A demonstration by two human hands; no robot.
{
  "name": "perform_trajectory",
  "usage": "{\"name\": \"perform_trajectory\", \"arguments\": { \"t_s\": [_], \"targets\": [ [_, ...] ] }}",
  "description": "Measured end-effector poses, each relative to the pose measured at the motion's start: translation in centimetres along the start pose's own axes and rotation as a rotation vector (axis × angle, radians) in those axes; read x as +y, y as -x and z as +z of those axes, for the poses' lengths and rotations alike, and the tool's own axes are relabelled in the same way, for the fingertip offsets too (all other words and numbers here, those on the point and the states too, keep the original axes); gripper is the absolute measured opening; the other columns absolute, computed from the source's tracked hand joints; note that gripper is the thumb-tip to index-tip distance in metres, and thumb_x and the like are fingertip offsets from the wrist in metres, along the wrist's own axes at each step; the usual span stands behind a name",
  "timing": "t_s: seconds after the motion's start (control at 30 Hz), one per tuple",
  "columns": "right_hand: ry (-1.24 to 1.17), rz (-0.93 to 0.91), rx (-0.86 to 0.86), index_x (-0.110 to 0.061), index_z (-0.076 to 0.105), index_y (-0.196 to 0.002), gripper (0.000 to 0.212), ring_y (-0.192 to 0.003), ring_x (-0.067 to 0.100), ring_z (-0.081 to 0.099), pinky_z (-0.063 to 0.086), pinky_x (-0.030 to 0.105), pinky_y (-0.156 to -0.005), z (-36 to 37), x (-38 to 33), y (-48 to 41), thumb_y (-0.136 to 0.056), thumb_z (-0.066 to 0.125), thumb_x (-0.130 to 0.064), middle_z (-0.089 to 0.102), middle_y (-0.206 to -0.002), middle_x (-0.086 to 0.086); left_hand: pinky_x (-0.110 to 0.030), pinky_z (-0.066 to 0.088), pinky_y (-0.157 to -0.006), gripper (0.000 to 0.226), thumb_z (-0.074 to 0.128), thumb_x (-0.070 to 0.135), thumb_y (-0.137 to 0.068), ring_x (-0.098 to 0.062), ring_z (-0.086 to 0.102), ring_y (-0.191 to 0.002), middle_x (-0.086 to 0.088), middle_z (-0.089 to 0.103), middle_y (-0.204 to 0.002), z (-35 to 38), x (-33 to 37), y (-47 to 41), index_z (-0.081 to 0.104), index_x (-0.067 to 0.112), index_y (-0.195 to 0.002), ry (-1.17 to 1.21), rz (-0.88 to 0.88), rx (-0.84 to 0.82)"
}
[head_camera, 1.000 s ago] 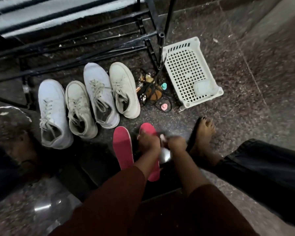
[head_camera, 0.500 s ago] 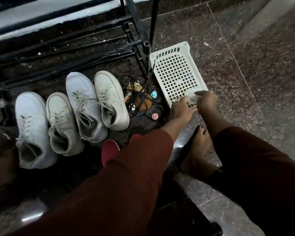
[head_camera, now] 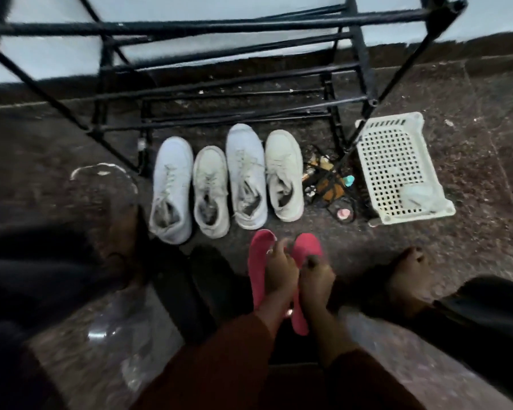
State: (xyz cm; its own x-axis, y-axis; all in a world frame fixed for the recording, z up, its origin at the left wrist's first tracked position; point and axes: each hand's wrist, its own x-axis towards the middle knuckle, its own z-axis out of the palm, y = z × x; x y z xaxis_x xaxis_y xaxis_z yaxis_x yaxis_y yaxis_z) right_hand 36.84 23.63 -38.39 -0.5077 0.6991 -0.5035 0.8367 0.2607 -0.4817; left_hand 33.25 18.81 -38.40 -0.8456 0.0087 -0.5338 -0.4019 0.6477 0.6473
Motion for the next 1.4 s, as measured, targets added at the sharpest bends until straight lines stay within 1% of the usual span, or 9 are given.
{"name": "perform_trajectory", "arguments": {
  "t_s": [0.13, 0.3, 0.4, 0.5, 0.73, 0.97, 1.07, 1.17, 1.4],
  "targets": [
    [0.121, -0.208, -0.213, 0.0, 0.065, -0.098, 0.024, -0.09, 0.032, 0.06, 0.042, 0.038, -0.077, 5.7, -1.0, 7.1, -0.088, 0.052, -0.018, 0.064, -0.097, 0.021, -0.034, 0.032, -0.098, 0.046, 0.05, -0.009, -0.079, -0.036, 0.052, -0.115, -0.024, 0.058, -0.12, -7.0, -7.2, 0.1, 0.056, 0.0, -0.123, -0.037, -0.144, 0.237],
    [0.331, -0.173, -0.419, -0.007, 0.047, -0.121, 0.041, -0.113, 0.026, 0.05, 0.037, 0.03, -0.09, 10.1, -1.0, 11.1, -0.089, 0.057, -0.03, 0.051, -0.121, 0.011, -0.04, 0.028, -0.103, 0.059, 0.064, 0.0, -0.077, -0.039, 0.043, -0.124, -0.025, 0.049, -0.131, -11.4, -13.6, 1.1, 0.045, -0.002, -0.132, -0.045, -0.438, 0.448],
    [0.396, -0.139, -0.424, -0.007, 0.041, -0.122, 0.047, -0.114, 0.026, 0.049, 0.037, 0.032, -0.093, 11.5, -0.7, 11.6, -0.087, 0.06, -0.03, 0.048, -0.123, 0.012, -0.043, 0.026, -0.107, 0.082, 0.072, 0.023, -0.08, -0.038, 0.032, -0.132, -0.019, 0.033, -0.145, -12.7, -15.8, 0.9, 0.025, 0.008, -0.145, -0.016, -0.712, 0.413],
    [0.455, -0.099, -0.41, -0.004, 0.041, -0.118, 0.039, -0.113, 0.03, 0.051, 0.038, 0.035, -0.092, 12.4, -0.6, 11.2, -0.087, 0.059, -0.021, 0.052, -0.121, 0.015, -0.046, 0.032, -0.104, 0.098, 0.075, 0.038, -0.076, -0.039, 0.034, -0.13, -0.017, 0.029, -0.147, -12.7, -17.3, 0.1, 0.014, 0.013, -0.148, -0.01, -0.775, 0.323],
    [0.353, -0.031, -0.52, -0.002, 0.053, -0.123, 0.04, -0.111, 0.034, 0.054, 0.042, 0.033, -0.088, 12.7, -1.2, 9.7, -0.083, 0.048, 0.0, 0.06, -0.119, 0.019, -0.048, 0.04, -0.098, 0.101, 0.081, 0.03, -0.069, -0.04, 0.042, -0.125, -0.018, 0.035, -0.141, -13.3, -18.4, -1.3, 0.017, 0.011, -0.144, 0.118, -0.874, 0.273],
    [0.194, -0.089, -0.363, -0.002, 0.059, -0.114, 0.032, -0.102, 0.035, 0.058, 0.043, 0.033, -0.081, 9.0, -1.6, 10.9, -0.084, 0.051, 0.004, 0.063, -0.107, 0.02, -0.039, 0.032, -0.105, 0.1, 0.084, 0.012, -0.063, -0.037, 0.04, -0.128, -0.023, 0.037, -0.141, -14.6, -14.7, 2.5, 0.024, 0.001, -0.143, 0.335, -0.777, 0.549],
    [0.045, -0.181, -0.243, -0.003, 0.063, -0.106, 0.027, -0.094, 0.034, 0.061, 0.043, 0.033, -0.077, 6.7, -4.3, 9.3, -0.082, 0.055, 0.005, 0.066, -0.098, 0.02, -0.04, 0.035, -0.103, 0.099, 0.083, 0.01, -0.058, -0.041, 0.045, -0.122, -0.029, 0.044, -0.132, -15.1, -11.8, 2.2, 0.03, -0.005, -0.14, 0.339, -0.543, 0.624],
    [-0.031, -0.296, -0.157, -0.006, 0.064, -0.098, 0.019, -0.088, 0.036, 0.062, 0.045, 0.036, -0.075, 4.5, -9.2, 6.1, -0.08, 0.058, 0.0, 0.067, -0.09, 0.019, -0.04, 0.032, -0.104, 0.105, 0.082, 0.021, -0.058, -0.04, 0.042, -0.125, -0.029, 0.042, -0.135, -16.4, -7.5, -0.4, 0.027, -0.003, -0.144, 0.295, -0.316, 0.595],
    [0.018, -0.495, -0.082, 0.0, 0.067, -0.102, 0.023, -0.1, 0.032, 0.061, 0.043, 0.031, -0.08, 0.2, -25.3, -1.7, -0.082, 0.064, -0.01, 0.067, -0.103, 0.02, -0.041, 0.031, -0.104, 0.102, 0.069, 0.039, -0.078, -0.037, 0.033, -0.131, -0.024, 0.033, -0.143, -24.6, 5.8, -11.9, 0.005, 0.005, -0.15, 0.124, -0.082, 0.499]
  ]
}}
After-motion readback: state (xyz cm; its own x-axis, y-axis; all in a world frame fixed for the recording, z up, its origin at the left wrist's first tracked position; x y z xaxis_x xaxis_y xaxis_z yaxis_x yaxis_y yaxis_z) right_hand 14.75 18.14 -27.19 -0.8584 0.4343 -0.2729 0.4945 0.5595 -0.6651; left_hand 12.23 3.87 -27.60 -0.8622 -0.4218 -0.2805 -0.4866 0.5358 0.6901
